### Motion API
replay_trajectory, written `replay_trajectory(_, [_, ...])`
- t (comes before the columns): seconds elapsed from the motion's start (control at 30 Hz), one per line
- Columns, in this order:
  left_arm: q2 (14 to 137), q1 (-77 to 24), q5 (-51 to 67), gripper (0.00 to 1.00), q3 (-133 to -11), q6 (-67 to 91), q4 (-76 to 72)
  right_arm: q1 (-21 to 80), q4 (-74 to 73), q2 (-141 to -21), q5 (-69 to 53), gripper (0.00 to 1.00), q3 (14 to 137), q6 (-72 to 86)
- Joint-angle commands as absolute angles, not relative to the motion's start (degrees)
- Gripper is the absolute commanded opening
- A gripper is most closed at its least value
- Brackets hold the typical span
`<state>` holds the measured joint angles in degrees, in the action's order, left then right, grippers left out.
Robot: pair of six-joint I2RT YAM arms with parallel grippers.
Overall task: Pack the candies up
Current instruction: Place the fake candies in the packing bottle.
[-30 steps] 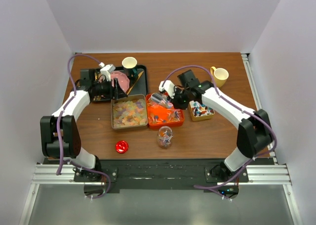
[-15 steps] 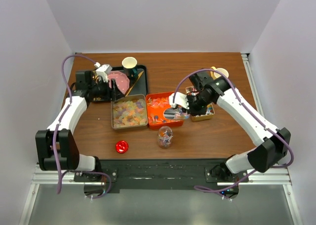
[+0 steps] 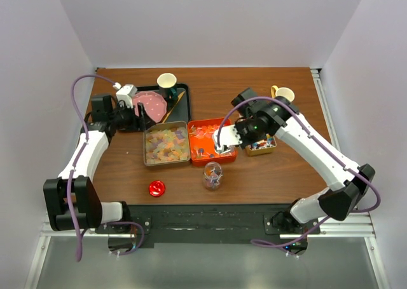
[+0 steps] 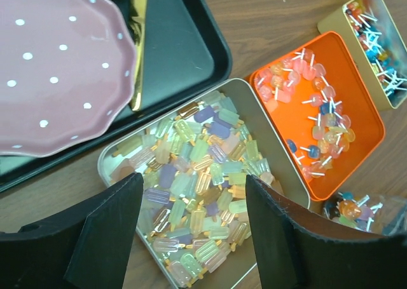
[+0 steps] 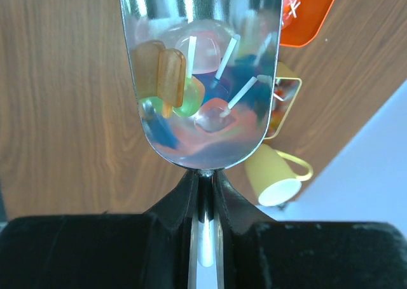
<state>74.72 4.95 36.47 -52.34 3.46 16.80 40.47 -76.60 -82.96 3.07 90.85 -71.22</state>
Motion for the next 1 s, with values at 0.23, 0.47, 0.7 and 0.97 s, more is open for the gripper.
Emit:
replay_trajectory(0.23, [73.48, 6.94, 31.39, 0.71, -51.68, 3.96, 13.53, 49.57, -90.88, -84.99, 18.10, 0.00, 89.56, -72.86])
replay_trajectory(0.47, [71.55, 8.44, 20.40, 0.69, -50.89, 4.74, 14.94, 54.13, -91.05, -84.90, 22.14, 0.00, 87.89, -71.90])
replay_trajectory(0.7, [71.02, 9.32, 14.42, 0.70, -48.52, 4.57, 15.21, 58.01, -91.14, -84.55, 25.04, 0.00, 86.14, -70.84])
replay_trajectory(0.97, [71.37, 9.40, 11.07, 0.72, -48.78, 4.22, 16.17, 60.82, -91.14, -85.87, 31.20, 0.00, 85.17, -69.17])
